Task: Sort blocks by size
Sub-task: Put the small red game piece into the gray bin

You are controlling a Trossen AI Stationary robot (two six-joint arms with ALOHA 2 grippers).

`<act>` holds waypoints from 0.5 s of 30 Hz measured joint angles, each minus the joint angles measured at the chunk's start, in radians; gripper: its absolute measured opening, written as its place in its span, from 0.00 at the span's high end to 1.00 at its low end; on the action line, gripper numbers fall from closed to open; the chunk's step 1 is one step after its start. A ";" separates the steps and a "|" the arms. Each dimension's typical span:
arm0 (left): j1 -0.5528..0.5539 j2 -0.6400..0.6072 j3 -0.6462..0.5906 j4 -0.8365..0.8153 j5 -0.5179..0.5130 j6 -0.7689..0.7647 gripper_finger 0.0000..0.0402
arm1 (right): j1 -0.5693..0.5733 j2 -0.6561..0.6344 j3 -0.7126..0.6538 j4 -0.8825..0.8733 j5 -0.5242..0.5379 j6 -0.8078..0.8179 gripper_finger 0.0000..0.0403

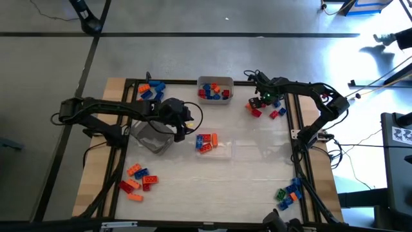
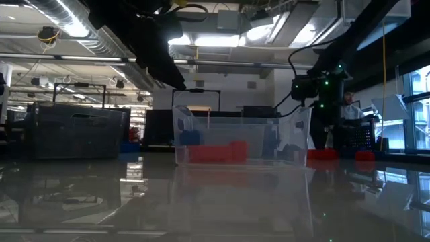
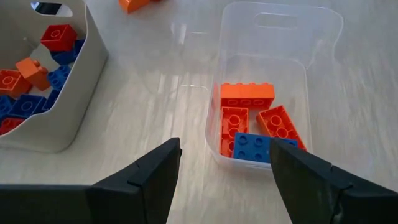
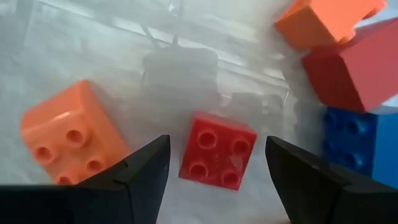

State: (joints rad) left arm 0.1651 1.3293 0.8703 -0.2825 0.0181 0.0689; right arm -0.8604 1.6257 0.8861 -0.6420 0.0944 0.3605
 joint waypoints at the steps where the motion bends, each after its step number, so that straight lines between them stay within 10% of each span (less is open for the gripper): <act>1: 0.000 0.000 0.000 0.000 0.000 0.000 0.42 | 0.000 0.000 -0.003 0.008 0.000 -0.001 0.35; 15: 0.000 0.000 0.000 0.000 0.000 0.001 0.42 | 0.003 -0.004 -0.041 0.049 -0.039 -0.027 0.58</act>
State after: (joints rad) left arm 0.1654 1.3293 0.8703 -0.2823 0.0181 0.0696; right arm -0.8577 1.6222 0.8448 -0.5926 0.0551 0.3337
